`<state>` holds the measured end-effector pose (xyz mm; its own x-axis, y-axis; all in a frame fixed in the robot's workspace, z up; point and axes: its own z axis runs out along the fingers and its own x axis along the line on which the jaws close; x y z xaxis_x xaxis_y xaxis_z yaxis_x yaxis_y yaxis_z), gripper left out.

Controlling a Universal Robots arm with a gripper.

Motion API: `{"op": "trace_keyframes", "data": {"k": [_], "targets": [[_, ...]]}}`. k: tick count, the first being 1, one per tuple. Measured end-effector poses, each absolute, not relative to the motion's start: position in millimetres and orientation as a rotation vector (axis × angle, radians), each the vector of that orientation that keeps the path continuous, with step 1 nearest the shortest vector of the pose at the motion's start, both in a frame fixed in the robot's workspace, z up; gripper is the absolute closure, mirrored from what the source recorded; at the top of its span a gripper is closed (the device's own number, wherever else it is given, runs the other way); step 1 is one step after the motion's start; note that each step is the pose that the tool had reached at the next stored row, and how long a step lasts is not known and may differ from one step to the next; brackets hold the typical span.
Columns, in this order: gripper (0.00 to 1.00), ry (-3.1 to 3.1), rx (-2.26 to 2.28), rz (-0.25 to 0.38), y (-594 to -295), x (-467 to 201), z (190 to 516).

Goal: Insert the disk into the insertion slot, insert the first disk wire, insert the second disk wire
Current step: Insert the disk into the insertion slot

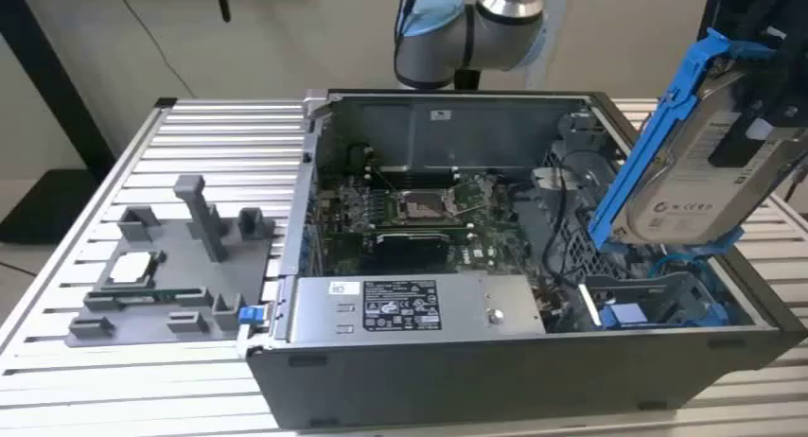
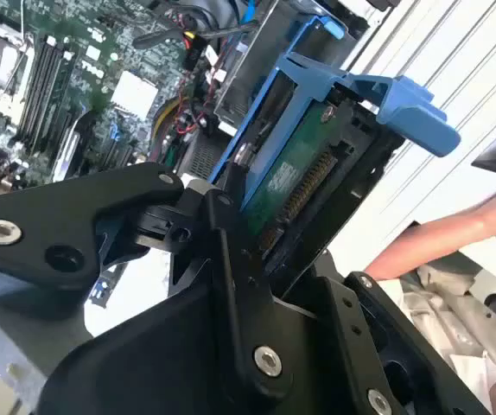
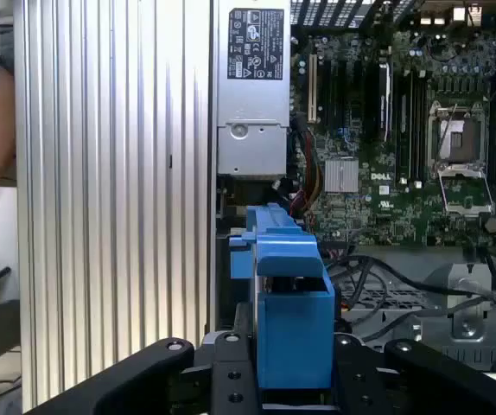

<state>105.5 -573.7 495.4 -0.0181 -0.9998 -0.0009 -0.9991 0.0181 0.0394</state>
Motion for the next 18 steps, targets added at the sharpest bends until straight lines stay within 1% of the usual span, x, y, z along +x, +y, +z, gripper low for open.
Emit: {"op": "trace_keyframes", "data": {"k": [11,18], "targets": [[1.0,-2.224,2.185,-0.048,-573.7,105.5,495.1],[1.0,-2.227,2.187,-0.044,-573.7,105.5,488.8]]}}
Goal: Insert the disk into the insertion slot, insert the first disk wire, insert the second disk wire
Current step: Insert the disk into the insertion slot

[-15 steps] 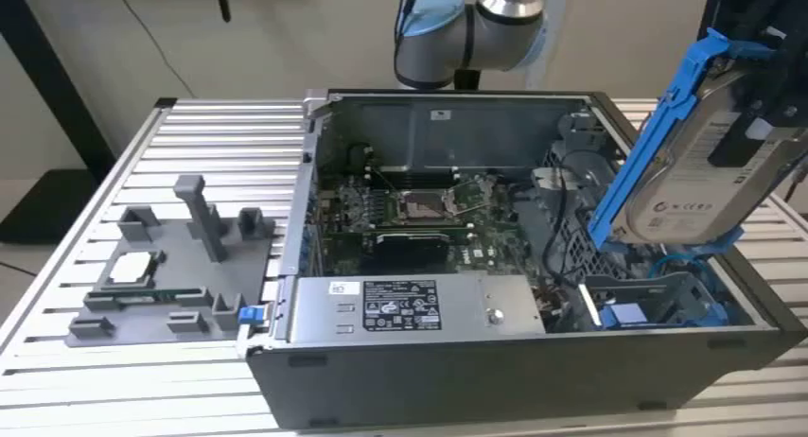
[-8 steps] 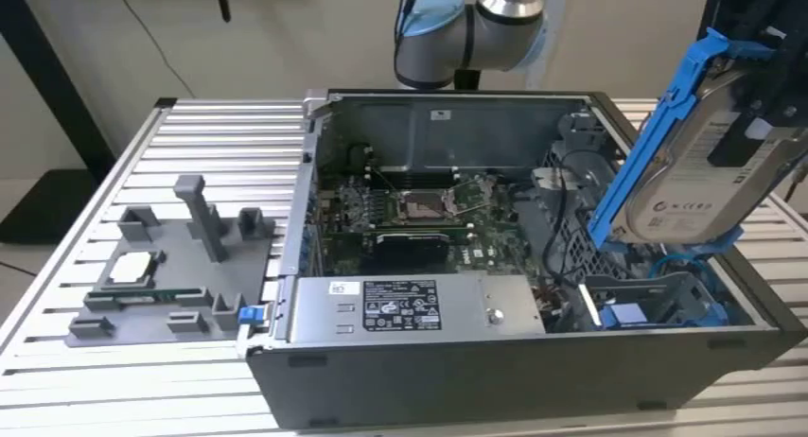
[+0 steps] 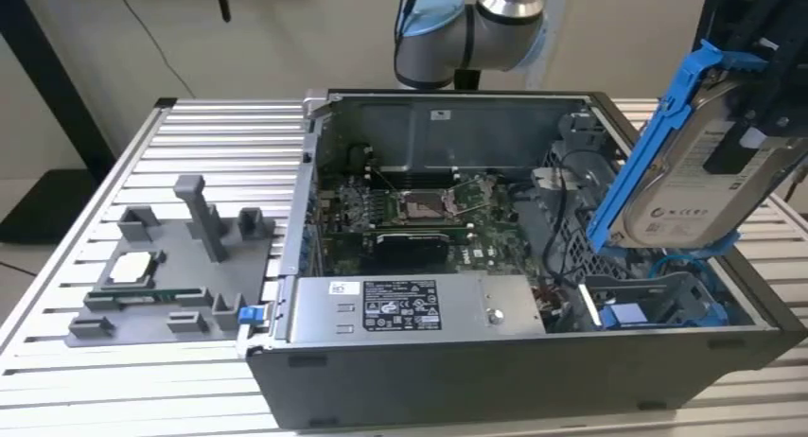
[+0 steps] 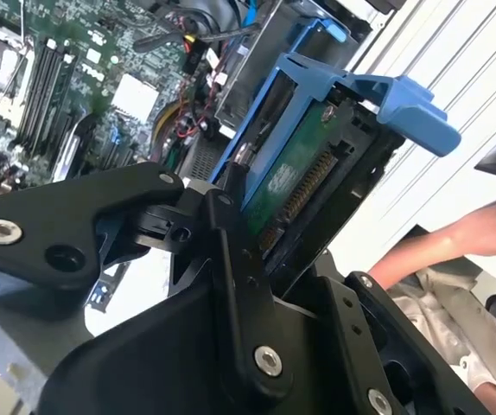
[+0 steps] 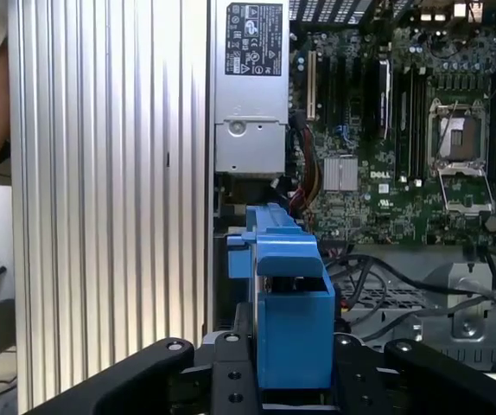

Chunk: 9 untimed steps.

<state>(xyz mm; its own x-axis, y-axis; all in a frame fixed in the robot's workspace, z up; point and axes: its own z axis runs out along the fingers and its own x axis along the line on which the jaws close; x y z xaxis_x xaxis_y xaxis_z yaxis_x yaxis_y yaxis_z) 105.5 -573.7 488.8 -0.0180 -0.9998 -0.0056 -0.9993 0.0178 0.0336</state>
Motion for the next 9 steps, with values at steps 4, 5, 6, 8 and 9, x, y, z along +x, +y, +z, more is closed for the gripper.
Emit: {"op": "trace_keyframes", "data": {"k": [4,5,6,8,9], "targets": [[1.0,-2.232,2.192,-0.033,-573.7,105.6,484.0],[1.0,-2.234,2.194,-0.029,-573.7,105.6,482.9],[1.0,-2.236,2.196,-0.026,-573.7,105.7,481.9],[1.0,-2.239,2.199,-0.018,-573.7,105.7,479.7],[1.0,-2.241,2.201,-0.015,-573.7,105.7,478.6]]}}
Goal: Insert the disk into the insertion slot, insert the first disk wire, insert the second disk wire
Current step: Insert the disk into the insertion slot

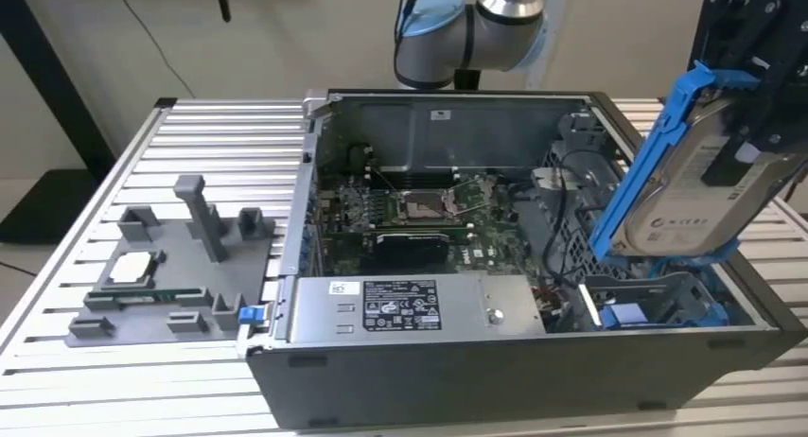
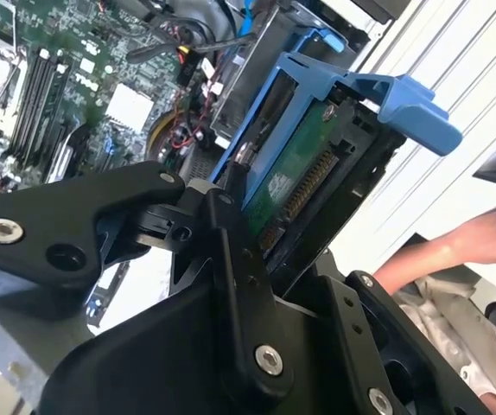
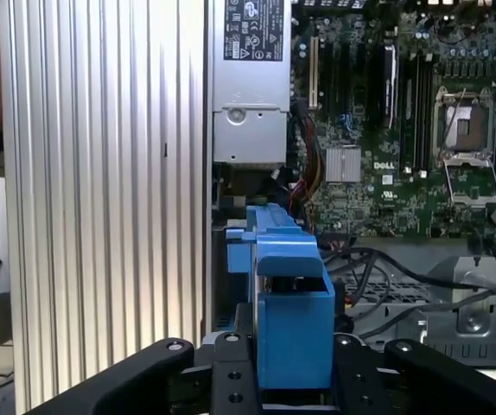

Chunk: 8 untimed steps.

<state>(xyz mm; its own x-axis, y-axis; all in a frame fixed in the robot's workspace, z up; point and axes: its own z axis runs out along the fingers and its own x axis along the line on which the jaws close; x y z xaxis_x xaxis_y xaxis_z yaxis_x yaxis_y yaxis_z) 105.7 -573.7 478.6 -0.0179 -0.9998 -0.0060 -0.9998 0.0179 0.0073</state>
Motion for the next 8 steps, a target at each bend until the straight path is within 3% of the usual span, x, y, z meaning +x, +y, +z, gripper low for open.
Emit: {"op": "trace_keyframes", "data": {"k": [8], "targets": [[1.0,-2.243,2.204,-0.008,-573.7,107.2,472.9]]}}
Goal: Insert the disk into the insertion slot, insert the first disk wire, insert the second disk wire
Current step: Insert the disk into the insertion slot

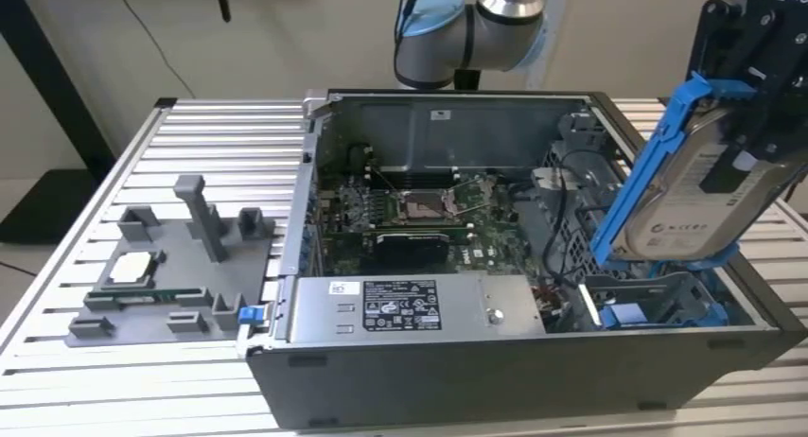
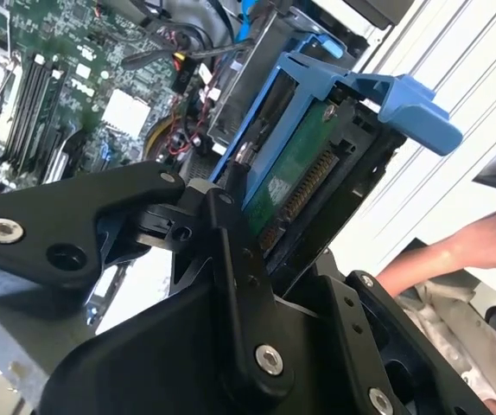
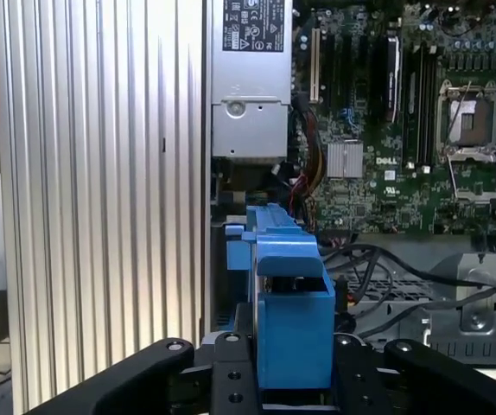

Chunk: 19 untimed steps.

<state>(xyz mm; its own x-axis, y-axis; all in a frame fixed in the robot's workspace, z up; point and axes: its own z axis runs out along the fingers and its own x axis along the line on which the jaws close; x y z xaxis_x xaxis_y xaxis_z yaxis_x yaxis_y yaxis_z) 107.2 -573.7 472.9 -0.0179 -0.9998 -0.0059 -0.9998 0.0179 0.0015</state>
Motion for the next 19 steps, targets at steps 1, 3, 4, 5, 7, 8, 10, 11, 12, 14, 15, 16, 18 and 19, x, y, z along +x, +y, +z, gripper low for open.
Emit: {"op": "trace_keyframes", "data": {"k": [1,3,4,5,7,8,10,11,12,14,15,16,18,19], "targets": [[1.0,2.239,-2.199,0.008,-573.7,107.7,472.8],[1.0,2.239,-2.199,0.009,-573.6,109.2,472.5],[1.0,2.239,-2.199,0.009,-573.6,109.9,472.3],[1.0,2.239,-2.199,0.009,-573.6,110.6,472.2],[1.0,2.239,-2.199,0.008,-573.7,111.8,471.9],[1.0,2.239,-2.199,0.008,-573.6,112.2,471.5],[1.0,2.239,-2.199,0.009,-573.7,112.8,470.1],[1.0,2.239,-2.199,0.009,-573.7,113.0,469.4],[1.0,2.238,-2.199,0.01,-573.6,113.2,468.7],[1.0,2.238,-2.199,0.01,-573.7,113.6,467.3],[1.0,2.238,-2.198,0.01,-573.7,113.7,466.6],[1.0,2.238,-2.198,0.01,-573.7,113.8,465.8],[1.0,2.237,-2.198,0.012,-573.7,114.0,464.1],[1.0,2.237,-2.197,0.012,-573.7,114.1,463.4]]}}
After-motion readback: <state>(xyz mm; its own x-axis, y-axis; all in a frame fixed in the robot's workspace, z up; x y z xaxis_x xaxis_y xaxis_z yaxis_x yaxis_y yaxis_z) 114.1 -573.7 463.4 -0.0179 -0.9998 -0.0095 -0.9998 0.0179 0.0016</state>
